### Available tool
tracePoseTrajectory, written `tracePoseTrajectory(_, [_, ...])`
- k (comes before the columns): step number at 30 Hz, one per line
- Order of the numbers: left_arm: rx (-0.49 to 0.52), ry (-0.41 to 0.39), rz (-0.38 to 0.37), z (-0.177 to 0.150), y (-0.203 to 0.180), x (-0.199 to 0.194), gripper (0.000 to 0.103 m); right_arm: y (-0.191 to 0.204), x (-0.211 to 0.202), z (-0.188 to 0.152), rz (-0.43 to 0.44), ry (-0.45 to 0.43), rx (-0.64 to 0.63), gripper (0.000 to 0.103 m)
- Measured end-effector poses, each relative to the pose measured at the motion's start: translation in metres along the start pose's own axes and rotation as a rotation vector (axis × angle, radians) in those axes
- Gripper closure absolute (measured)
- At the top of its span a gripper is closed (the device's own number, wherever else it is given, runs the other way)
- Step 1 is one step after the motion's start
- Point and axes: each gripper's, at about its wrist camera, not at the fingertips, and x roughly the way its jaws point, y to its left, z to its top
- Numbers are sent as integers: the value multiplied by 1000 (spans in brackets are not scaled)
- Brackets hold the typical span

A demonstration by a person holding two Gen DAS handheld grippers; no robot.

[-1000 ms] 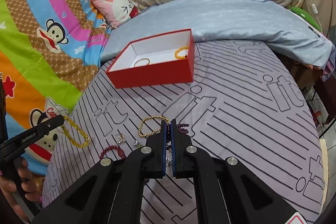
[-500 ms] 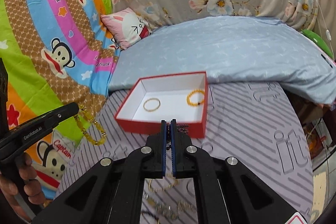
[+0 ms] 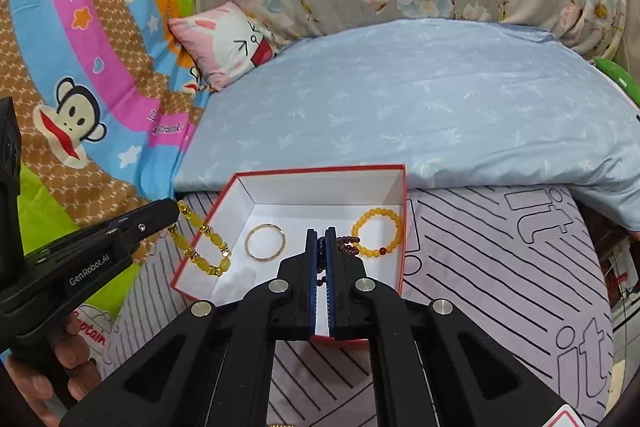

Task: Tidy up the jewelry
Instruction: 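Carry both bracelets into the red box and open both tools, then withdraw both tools from the box back over the jewelry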

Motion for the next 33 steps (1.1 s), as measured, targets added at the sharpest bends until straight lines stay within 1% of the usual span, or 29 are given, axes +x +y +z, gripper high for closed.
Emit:
tracePoseTrajectory(3, [3,36,12,-4,2,20,94,-2,19,-5,4,45,1,99])
tracePoseTrajectory(4, [2,44,23,-6,2,24,94,-2,23,-7,-10,47,-2,98])
tracePoseTrajectory(5, [1,44,29,-8,3,27,94,-2,24,-9,-18,45,-5,93])
tracePoseTrajectory(6, [4,44,39,-9,4,30,88,-2,24,-10,-24,48,-12,90])
tracePoseTrajectory(7, [8,45,55,-10,5,31,81,-1,23,-11,-33,43,-19,82])
tracePoseTrajectory(8, [15,40,75,-11,5,30,65,-1,19,-12,-45,33,-20,70])
tracePoseTrajectory(9, [16,27,91,-12,6,28,53,-1,16,-11,-47,25,-19,66])
tracePoseTrajectory(10, [16,16,102,-12,7,25,50,-1,11,-12,-46,14,-19,63])
tracePoseTrajectory(15, [-8,0,102,-18,15,3,49,-4,-16,-17,-41,-13,-8,61])
tracePoseTrajectory(20, [-1,-18,133,-36,21,-28,46,-1,-47,-38,-59,-25,-23,60])
tracePoseTrajectory(22, [-10,-16,132,-44,23,-39,45,0,-59,-50,-68,-26,-29,60])
tracePoseTrajectory(23, [-16,-13,127,-50,25,-45,43,1,-64,-55,-70,-25,-30,60])
tracePoseTrajectory(24, [-20,-10,128,-56,25,-51,38,2,-71,-63,-69,-23,-34,60])
tracePoseTrajectory(26, [-21,-5,127,-70,27,-63,35,4,-82,-77,-79,-19,-37,59])
tracePoseTrajectory(30, [-17,19,125,-102,28,-80,35,4,-102,-109,-86,-4,-26,59])
tracePoseTrajectory(33, [-27,53,114,-129,30,-87,35,4,-111,-128,-91,16,-18,59])
